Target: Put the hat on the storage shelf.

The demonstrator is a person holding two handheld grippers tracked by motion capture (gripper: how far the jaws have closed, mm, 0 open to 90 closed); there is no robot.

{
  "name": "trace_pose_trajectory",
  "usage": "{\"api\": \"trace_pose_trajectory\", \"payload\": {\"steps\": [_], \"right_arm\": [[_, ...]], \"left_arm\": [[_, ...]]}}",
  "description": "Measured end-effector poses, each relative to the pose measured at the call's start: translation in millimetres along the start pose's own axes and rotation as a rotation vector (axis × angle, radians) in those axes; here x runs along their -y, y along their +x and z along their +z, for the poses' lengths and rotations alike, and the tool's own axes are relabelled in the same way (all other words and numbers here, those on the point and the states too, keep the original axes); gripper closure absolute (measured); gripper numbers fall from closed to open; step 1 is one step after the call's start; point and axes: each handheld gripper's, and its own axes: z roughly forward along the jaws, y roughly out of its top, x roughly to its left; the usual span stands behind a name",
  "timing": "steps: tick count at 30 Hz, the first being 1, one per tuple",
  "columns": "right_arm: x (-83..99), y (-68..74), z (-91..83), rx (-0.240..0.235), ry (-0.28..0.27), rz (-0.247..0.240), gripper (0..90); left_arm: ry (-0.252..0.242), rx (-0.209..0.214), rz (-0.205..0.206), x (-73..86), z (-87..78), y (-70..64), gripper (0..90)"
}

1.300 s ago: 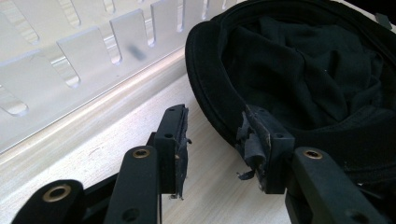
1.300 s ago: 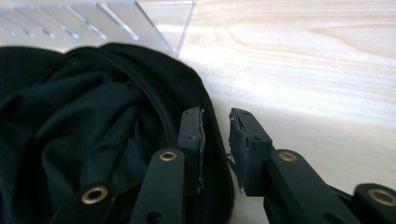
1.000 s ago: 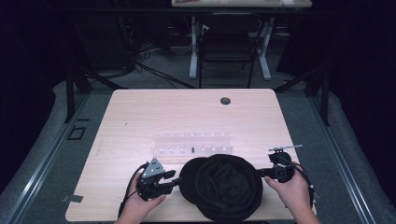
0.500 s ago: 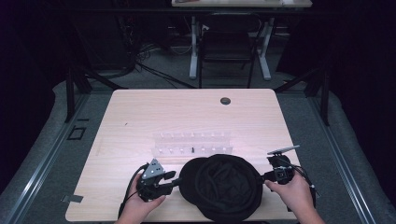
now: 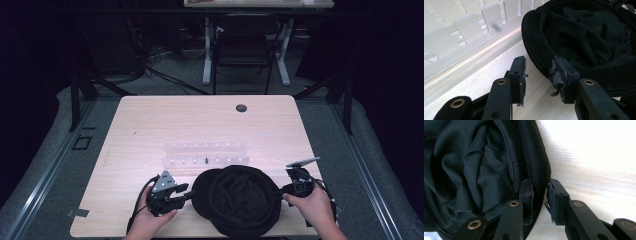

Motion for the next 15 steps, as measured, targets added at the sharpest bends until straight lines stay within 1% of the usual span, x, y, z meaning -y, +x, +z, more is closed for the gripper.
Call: {"api": "trace_pose_trajectory", "payload": {"steps": [1,2,3,4,6,7,8,10,11,12,14,15], "right_arm": [[0.0,0.0,0.0,0.000,0.000,0.000,74.9],[-0.2,-0.5,1.3,-0.010,-0.007,0.018,75.6],[-2.1,-2.8,0.5,-0.011,0.033,0.014,76.8],[-2.3,-2.3,2.3,-0.026,0.020,0.035,77.4],[-2.7,-2.8,3.1,-0.035,0.024,0.041,77.7],[-3.7,-3.4,2.8,-0.035,0.041,0.036,78.0],[-4.3,-3.8,4.4,-0.046,0.041,0.060,79.2],[-5.0,-4.7,4.5,-0.052,0.051,0.058,80.0],[-5.1,-4.9,5.7,-0.061,0.047,0.074,81.1],[-5.1,-6.1,6.2,-0.063,0.051,0.075,82.1],[-6.9,-7.5,5.2,-0.071,0.087,0.069,84.6],[-7.1,-7.1,5.8,-0.085,0.078,0.082,85.7]], "left_arm": [[0.000,0.000,0.000,0.0,0.0,0.0,62.4],[0.000,0.000,-0.001,0.0,0.1,0.0,62.4],[0.000,0.001,-0.004,0.1,0.3,-0.3,62.7],[-0.001,0.001,-0.005,0.2,0.3,-0.4,62.8],[0.006,0.003,0.002,0.0,0.0,-0.2,62.9],[-0.001,0.001,0.000,0.3,0.5,-0.3,63.0],[-0.001,0.002,-0.003,0.4,0.5,-0.5,63.0],[0.000,0.002,0.000,0.3,0.5,-0.5,63.1],[0.000,0.002,0.000,0.3,0.5,-0.5,63.2],[0.000,0.002,0.000,0.3,0.5,-0.5,63.2],[0.001,0.002,0.001,0.3,0.4,-0.4,63.2],[0.001,0.001,0.000,0.3,0.5,-0.5,63.2]]}}
